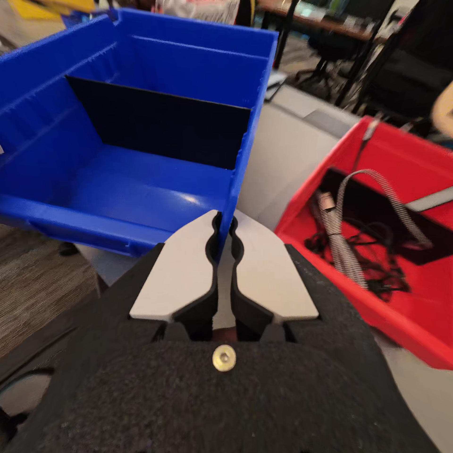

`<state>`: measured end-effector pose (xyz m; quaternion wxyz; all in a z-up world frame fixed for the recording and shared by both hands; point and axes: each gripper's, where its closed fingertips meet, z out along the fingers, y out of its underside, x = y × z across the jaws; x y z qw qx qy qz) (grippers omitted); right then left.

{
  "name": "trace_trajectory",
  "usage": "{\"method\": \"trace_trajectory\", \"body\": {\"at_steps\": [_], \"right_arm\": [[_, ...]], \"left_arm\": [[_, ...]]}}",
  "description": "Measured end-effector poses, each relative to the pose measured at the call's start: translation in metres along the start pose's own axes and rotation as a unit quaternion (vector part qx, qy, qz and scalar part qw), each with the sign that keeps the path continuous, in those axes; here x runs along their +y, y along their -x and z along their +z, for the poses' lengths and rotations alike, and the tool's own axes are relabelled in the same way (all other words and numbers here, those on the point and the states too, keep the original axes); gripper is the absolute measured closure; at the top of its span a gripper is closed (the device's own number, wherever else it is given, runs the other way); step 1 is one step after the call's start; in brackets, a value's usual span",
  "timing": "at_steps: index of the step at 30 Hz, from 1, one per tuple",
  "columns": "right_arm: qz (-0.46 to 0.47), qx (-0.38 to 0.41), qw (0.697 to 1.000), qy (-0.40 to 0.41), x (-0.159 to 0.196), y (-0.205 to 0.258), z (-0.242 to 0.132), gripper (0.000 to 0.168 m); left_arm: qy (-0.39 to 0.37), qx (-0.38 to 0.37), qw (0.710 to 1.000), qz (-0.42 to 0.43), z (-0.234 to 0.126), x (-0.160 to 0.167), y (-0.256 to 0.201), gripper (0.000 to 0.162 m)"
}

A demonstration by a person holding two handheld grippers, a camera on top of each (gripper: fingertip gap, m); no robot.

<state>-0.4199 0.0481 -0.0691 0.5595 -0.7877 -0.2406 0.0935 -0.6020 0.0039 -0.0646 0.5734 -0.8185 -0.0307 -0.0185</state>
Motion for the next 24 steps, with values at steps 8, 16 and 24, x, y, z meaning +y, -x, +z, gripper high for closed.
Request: {"method": "trace_trajectory", "body": {"at_steps": [8,16,24], "right_arm": [[0.022,0.152,0.980,-0.127,-0.084,-0.176,-0.115,0.163],[0.092,0.325,0.941,-0.030,0.019,-0.409,-0.240,0.166],[0.148,0.317,0.933,0.084,0.197,-0.547,-0.283,0.166]], "left_arm": [[-0.120,0.137,0.980,0.083,0.010,-0.137,-0.187,0.154],[-0.070,0.290,0.943,0.148,0.052,-0.106,-0.476,0.153],[0.010,0.303,0.941,0.151,0.081,0.035,-0.647,0.154]]}}
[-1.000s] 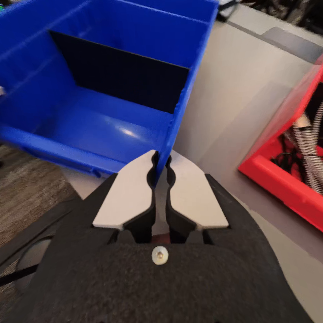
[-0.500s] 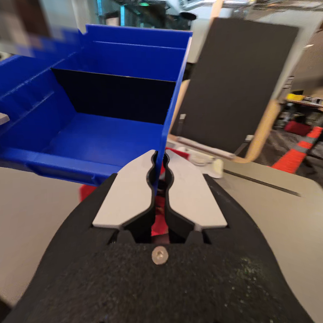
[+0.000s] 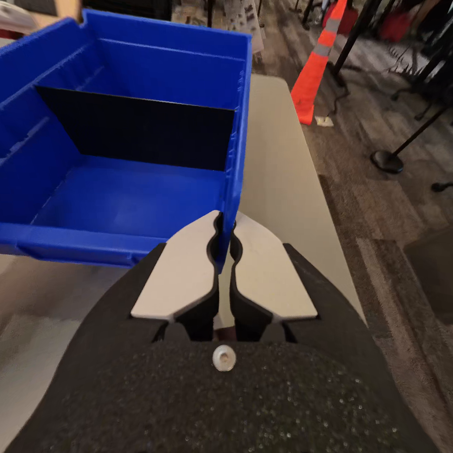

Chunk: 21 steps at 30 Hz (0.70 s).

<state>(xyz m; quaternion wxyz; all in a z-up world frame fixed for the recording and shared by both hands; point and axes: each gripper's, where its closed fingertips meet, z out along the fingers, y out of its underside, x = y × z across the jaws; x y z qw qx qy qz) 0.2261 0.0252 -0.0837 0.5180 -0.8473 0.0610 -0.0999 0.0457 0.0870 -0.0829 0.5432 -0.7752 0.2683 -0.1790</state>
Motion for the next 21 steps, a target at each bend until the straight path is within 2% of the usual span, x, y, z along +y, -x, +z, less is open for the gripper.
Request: {"method": "trace_trajectory", "body": {"at_steps": [3,6,9,12,14,17,19,21], "right_arm": [[0.027,-0.013,0.999,0.019,0.030,-0.023,0.018,0.167],[0.002,-0.011,1.000,0.022,0.039,-0.033,0.027,0.164],[0.020,-0.001,0.998,0.052,0.053,-0.039,0.035,0.160],[0.047,0.004,0.997,0.054,0.054,-0.040,0.036,0.158],[0.027,0.020,0.997,0.068,0.053,-0.043,0.028,0.148],[-0.025,0.081,0.996,0.040,0.029,-0.058,0.004,0.141],[-0.040,0.102,0.994,0.028,0.010,-0.058,-0.013,0.141],[-0.045,0.096,0.994,0.009,-0.016,-0.037,-0.027,0.140]], "left_arm": [[0.021,0.002,1.000,0.014,0.016,0.021,-0.024,0.152],[0.027,0.015,0.999,0.025,0.020,0.031,-0.035,0.150],[0.054,0.061,0.997,0.015,0.020,0.040,-0.045,0.145],[0.047,0.127,0.991,0.024,-0.005,0.032,-0.052,0.143],[0.029,0.169,0.984,0.048,-0.039,0.022,-0.047,0.139],[-0.007,0.166,0.984,0.063,-0.093,0.006,0.005,0.137],[-0.034,0.121,0.990,0.057,-0.125,-0.002,0.064,0.137],[-0.057,0.057,0.996,0.045,-0.155,-0.005,0.134,0.136]]}}
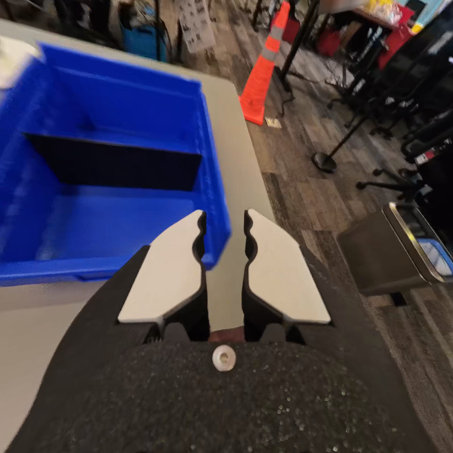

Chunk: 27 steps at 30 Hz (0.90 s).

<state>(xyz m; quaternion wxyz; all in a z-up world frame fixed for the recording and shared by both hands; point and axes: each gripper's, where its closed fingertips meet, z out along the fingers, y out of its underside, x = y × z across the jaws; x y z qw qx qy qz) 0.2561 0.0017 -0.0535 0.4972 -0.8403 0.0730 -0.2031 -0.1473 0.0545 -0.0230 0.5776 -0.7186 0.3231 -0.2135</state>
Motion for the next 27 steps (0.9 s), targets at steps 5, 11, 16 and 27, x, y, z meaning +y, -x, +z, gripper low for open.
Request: {"method": "trace_trajectory", "body": {"at_steps": [5,11,16,27], "right_arm": [[-0.017,-0.188,0.978,-0.090,-0.069,0.162,-0.056,0.137],[0.000,-0.389,0.919,-0.057,-0.052,0.382,-0.095,0.124],[-0.017,-0.325,0.946,-0.002,-0.019,0.446,-0.062,0.123],[0.033,-0.238,0.970,-0.036,-0.067,0.535,-0.084,0.162]], "left_arm": [[-0.010,-0.181,0.981,-0.066,-0.083,0.047,0.152,0.125],[0.062,-0.176,0.971,-0.151,-0.082,0.118,0.196,0.117],[0.111,-0.182,0.969,-0.122,-0.061,0.133,0.208,0.148],[0.070,-0.252,0.957,-0.126,-0.115,0.127,0.298,0.159]]}}
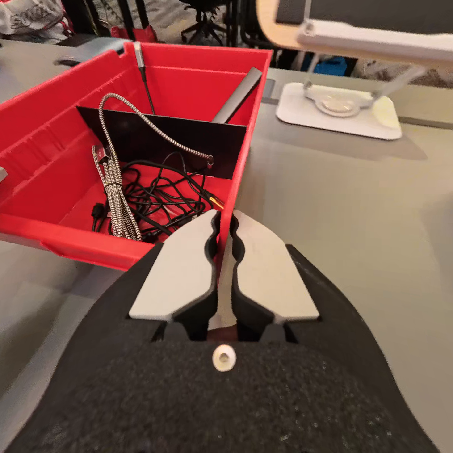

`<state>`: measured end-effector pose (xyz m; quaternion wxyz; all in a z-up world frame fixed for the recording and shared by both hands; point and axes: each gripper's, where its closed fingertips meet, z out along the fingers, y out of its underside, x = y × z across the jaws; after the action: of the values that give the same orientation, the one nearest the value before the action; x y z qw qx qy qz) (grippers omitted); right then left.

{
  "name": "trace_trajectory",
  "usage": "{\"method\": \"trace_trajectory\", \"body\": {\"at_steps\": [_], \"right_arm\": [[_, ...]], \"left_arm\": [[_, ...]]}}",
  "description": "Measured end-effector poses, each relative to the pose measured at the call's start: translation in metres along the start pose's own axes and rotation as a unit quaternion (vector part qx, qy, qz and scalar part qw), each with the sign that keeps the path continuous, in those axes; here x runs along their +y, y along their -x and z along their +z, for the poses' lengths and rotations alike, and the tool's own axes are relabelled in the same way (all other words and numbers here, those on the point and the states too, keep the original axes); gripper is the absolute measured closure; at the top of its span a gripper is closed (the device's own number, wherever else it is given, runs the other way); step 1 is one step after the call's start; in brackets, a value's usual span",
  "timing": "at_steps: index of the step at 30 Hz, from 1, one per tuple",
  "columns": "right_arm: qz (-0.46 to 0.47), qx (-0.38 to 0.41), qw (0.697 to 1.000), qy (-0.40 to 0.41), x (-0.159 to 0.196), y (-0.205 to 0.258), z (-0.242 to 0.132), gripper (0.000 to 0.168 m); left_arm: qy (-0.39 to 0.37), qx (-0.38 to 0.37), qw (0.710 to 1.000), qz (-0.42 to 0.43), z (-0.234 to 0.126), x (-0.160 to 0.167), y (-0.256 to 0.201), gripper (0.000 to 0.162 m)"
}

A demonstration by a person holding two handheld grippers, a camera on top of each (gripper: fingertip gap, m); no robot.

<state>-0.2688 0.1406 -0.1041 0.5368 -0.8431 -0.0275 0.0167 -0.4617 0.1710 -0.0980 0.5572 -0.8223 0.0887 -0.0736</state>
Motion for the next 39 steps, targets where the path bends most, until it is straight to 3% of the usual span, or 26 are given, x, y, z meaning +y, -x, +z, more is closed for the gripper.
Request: {"method": "trace_trajectory", "body": {"at_steps": [6,9,12,13,15,18,21,23,24,25,26,29,32,37,39], "right_arm": [[-0.018,-0.013,1.000,0.000,0.005,0.073,0.031,0.161],[-0.025,-0.027,0.999,-0.019,0.011,0.087,0.040,0.159],[-0.032,-0.098,0.995,-0.020,0.013,0.095,0.034,0.154],[-0.040,-0.132,0.990,-0.008,0.016,0.096,0.028,0.152],[-0.070,-0.188,0.980,0.016,0.026,0.090,0.015,0.129],[-0.088,-0.210,0.974,-0.007,0.032,0.055,-0.004,0.122],[-0.108,-0.209,0.971,-0.039,0.040,0.011,-0.028,0.119],[-0.124,-0.185,0.974,-0.044,0.047,-0.025,-0.042,0.100],[-0.141,-0.171,0.974,-0.039,0.052,-0.044,-0.050,0.105],[-0.154,-0.170,0.973,-0.032,0.059,-0.060,-0.060,0.126],[-0.156,-0.176,0.971,-0.039,0.062,-0.073,-0.072,0.130],[-0.133,-0.172,0.975,-0.049,0.064,-0.113,-0.103,0.118],[-0.138,-0.120,0.982,-0.056,0.070,-0.163,-0.129,0.110],[-0.117,-0.039,0.989,-0.082,0.086,-0.240,-0.166,0.113],[-0.095,-0.017,0.990,-0.099,0.085,-0.261,-0.173,0.111]], "left_arm": [[0.002,-0.022,1.000,-0.017,0.006,0.010,0.075,0.159],[0.013,-0.019,0.998,-0.059,0.012,0.019,0.088,0.159],[0.029,-0.004,0.994,-0.101,0.006,0.019,0.092,0.158],[0.018,-0.007,0.994,-0.110,0.002,0.016,0.096,0.151],[0.001,-0.022,0.993,-0.117,-0.007,0.012,0.107,0.127],[-0.010,-0.053,0.993,-0.102,-0.014,0.012,0.121,0.099],[-0.024,-0.059,0.994,-0.085,-0.018,0.013,0.116,0.100],[-0.025,-0.062,0.995,-0.075,-0.023,0.012,0.108,0.101],[-0.025,-0.061,0.995,-0.072,-0.026,0.011,0.103,0.102],[-0.027,-0.061,0.996,-0.065,-0.029,0.009,0.099,0.102],[-0.031,-0.064,0.996,-0.058,-0.032,0.008,0.095,0.105],[-0.061,-0.084,0.994,-0.015,-0.041,0.000,0.088,0.105],[-0.072,-0.105,0.992,0.027,-0.051,-0.006,0.078,0.107],[-0.054,-0.032,0.998,-0.011,-0.061,-0.005,0.026,0.096],[-0.056,0.016,0.998,-0.029,-0.066,0.001,-0.001,0.100]]}}
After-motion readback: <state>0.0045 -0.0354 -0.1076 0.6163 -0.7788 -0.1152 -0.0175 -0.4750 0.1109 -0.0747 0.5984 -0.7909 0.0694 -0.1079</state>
